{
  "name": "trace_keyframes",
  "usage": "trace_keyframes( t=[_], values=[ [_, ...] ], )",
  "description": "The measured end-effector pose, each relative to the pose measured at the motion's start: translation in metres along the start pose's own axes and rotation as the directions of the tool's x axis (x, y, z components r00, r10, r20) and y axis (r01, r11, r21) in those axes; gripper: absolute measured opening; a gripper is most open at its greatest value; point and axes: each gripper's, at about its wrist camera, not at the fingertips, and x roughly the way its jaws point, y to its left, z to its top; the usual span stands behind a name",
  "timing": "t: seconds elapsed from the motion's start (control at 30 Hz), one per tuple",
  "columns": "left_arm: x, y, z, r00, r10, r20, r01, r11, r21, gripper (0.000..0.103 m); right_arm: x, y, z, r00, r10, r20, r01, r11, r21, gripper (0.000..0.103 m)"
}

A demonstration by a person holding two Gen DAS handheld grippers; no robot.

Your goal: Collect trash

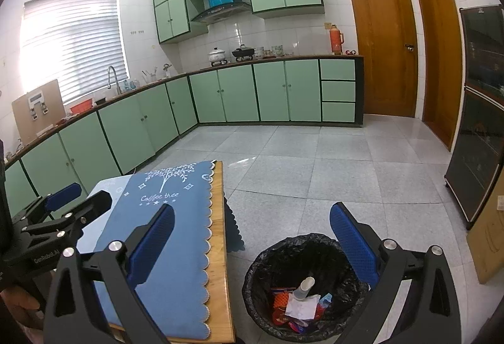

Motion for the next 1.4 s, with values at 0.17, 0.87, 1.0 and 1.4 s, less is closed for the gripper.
trace_keyframes(
  t=[0.17,0.87,1.0,1.4],
  values=[
    [-0.0003,-0.0002,0.0002,1.000,0.001,0.000,-0.001,1.000,-0.001,0.091,0.0001,0.0005,0.0000,1.000,0.000,0.001,0.000,1.000,0.000,0.097],
    [-0.0002,-0.0002,0.0005,1.000,0.001,-0.001,-0.001,1.000,-0.002,0.091,0.0009,0.0010,-0.0006,1.000,0.001,0.000,-0.001,1.000,0.011,0.097],
    [0.0002,-0.0003,0.0003,1.000,0.002,-0.002,-0.002,1.000,-0.002,0.091,0.0009,0.0002,-0.0004,1.000,0.001,0.000,-0.001,1.000,0.009,0.097],
    [0.0001,-0.0004,0.0008,1.000,0.001,-0.002,-0.001,1.000,-0.003,0.091,0.0028,0.0020,-0.0019,1.000,-0.001,-0.005,0.001,1.000,0.010,0.097]
  ],
)
